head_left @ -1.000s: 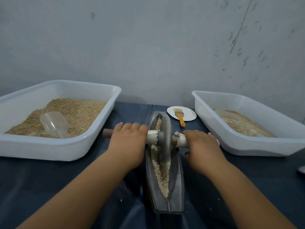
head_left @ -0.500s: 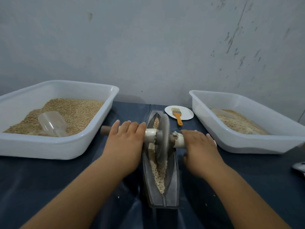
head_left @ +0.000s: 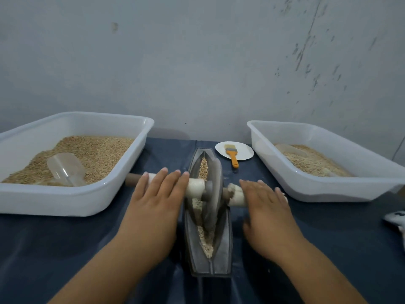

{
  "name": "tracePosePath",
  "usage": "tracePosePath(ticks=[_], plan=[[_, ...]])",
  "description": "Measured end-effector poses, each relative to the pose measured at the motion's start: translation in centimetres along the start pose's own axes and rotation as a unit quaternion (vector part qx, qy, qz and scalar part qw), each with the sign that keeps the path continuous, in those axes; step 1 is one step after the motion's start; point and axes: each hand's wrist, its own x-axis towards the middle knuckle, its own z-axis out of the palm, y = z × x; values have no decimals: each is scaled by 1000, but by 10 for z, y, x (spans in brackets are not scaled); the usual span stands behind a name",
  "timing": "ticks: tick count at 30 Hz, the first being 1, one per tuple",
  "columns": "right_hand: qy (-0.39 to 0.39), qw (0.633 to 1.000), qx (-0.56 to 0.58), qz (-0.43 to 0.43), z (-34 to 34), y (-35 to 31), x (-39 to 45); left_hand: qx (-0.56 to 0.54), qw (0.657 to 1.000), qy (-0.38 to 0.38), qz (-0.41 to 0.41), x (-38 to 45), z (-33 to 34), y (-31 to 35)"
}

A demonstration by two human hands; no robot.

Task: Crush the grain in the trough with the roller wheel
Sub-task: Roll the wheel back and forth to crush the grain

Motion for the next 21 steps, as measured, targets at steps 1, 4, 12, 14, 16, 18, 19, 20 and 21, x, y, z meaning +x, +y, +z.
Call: tracePosePath(ticks=[1, 4, 12, 14, 16, 18, 19, 20, 21], plan=[[-6, 1000, 8, 6, 0, -2, 10, 2, 1000, -10, -11, 12, -1, -2], [-10, 1000, 11, 10, -4, -7, 23, 6, 999, -23, -30, 30, 1, -3], [41, 997, -17, -64, -8, -6, -37, -70, 987, 142, 26, -40, 13, -12], [20, 998, -24, -56, -9, -6, -30, -46, 989, 135, 25, -33, 12, -15], [9, 999, -18, -38, -8, -8, -11, -23, 998, 57, 11, -16, 11, -15], [1, 1000, -13, -18, -7, -11, 11, 6, 1000, -14, -22, 10, 9, -17], [-8, 1000, -5, -7, -7, -14, 20, 6, 999, -31, -33, 22, 7, -17], [-17, 1000, 1, 3, -7, -15, 24, 12, 998, -41, -36, 31, 6, -17], [-20, 1000, 1, 11, -7, -15, 25, 20, 999, -36, -35, 35, 5, -16]])
